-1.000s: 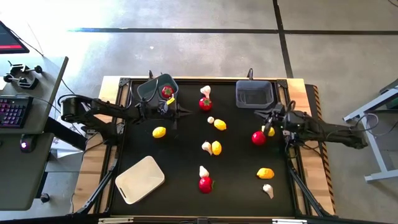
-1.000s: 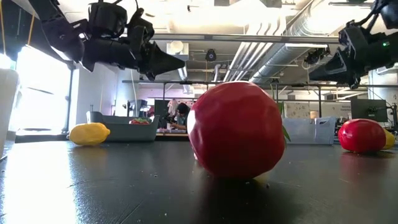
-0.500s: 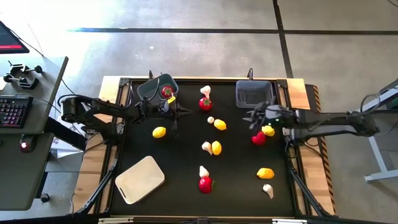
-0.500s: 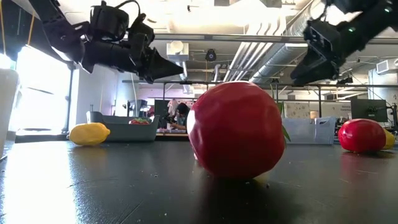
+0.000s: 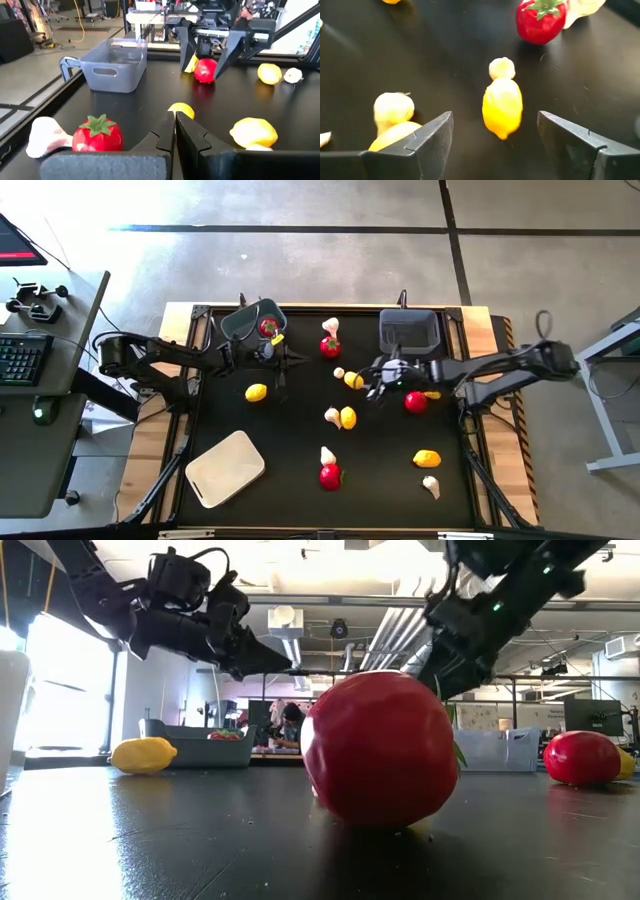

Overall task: Sort produce into baskets
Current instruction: Put the yellow lemon into the white bin

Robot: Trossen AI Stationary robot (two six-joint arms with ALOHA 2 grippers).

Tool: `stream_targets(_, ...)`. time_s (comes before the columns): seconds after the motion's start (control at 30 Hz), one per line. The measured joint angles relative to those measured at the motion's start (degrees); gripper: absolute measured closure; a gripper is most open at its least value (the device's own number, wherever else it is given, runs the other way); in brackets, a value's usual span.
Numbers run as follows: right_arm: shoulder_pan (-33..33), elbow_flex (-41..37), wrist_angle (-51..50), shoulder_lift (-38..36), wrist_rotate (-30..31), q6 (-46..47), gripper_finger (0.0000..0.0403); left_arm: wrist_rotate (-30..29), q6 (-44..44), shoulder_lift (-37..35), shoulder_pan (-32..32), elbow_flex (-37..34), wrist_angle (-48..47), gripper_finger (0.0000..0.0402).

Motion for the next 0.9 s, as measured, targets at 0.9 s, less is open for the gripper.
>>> stream_targets(0.9, 0.2, -0.1, 13.1, 21.5, 5.9, -1.2, 0.0134, 3.6, -9.8, 0.0, 0.0, 0.0, -1.8, 0.0401)
